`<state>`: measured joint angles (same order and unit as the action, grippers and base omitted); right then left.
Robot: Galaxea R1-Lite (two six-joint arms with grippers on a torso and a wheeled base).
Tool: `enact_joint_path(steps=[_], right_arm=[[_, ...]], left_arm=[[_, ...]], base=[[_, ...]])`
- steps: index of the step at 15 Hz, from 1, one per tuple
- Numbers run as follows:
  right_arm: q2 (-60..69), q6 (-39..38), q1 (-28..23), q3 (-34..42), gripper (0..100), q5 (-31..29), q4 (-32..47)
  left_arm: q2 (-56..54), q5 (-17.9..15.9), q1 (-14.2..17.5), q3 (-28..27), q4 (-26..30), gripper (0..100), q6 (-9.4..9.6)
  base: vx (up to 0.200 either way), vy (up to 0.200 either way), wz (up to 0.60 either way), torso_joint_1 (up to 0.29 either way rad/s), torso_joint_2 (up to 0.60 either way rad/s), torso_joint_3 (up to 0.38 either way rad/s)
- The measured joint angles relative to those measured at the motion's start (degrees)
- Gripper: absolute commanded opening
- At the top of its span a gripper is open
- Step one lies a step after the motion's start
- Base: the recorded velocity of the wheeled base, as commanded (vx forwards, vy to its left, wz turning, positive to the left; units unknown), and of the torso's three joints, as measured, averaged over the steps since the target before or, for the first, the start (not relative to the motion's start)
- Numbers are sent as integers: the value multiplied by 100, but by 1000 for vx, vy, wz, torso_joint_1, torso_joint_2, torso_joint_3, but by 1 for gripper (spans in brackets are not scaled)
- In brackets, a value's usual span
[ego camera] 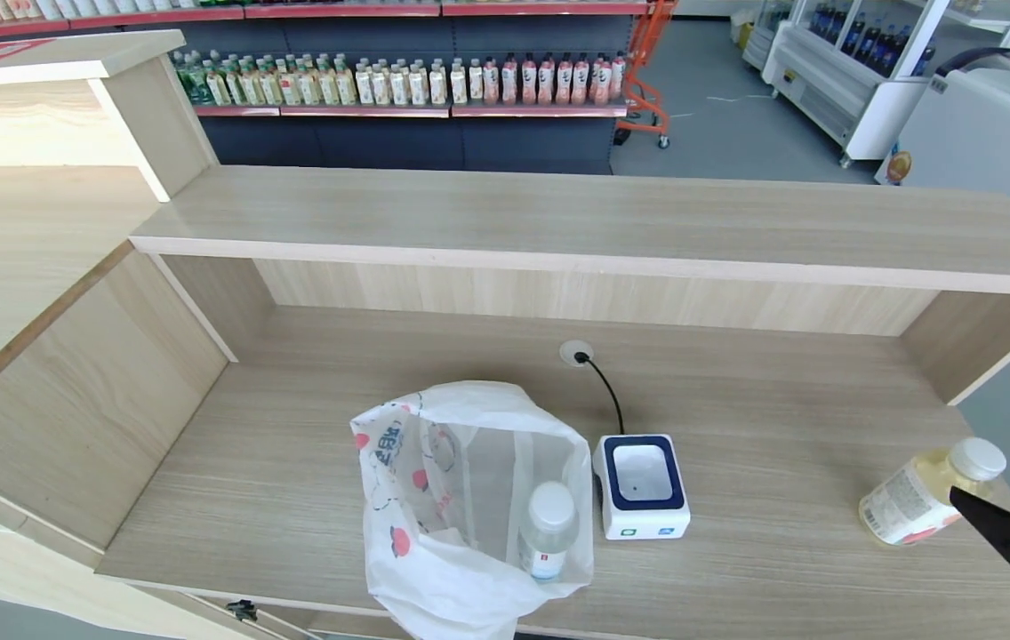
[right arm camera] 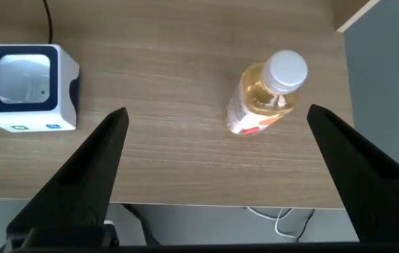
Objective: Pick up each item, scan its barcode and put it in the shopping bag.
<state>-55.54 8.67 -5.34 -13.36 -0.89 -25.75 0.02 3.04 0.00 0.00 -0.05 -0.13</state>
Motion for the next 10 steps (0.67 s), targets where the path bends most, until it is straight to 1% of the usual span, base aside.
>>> enact_joint_path(steps=[6,8,10], right_arm=[[28,33,-2,90,100,-11,101],[80,35,22,102,100,-6,273],[183,37,132,105,100,0,457]], left_arm=[[0,2,0,0,5,100,0],[0,0,0,0,5,100,-2],[0,2,0,0,2,100,-9]], base=[[0,-200,0,2,-1,3],[-200,-200,0,5,0,7],[0,0,0,0,0,0]])
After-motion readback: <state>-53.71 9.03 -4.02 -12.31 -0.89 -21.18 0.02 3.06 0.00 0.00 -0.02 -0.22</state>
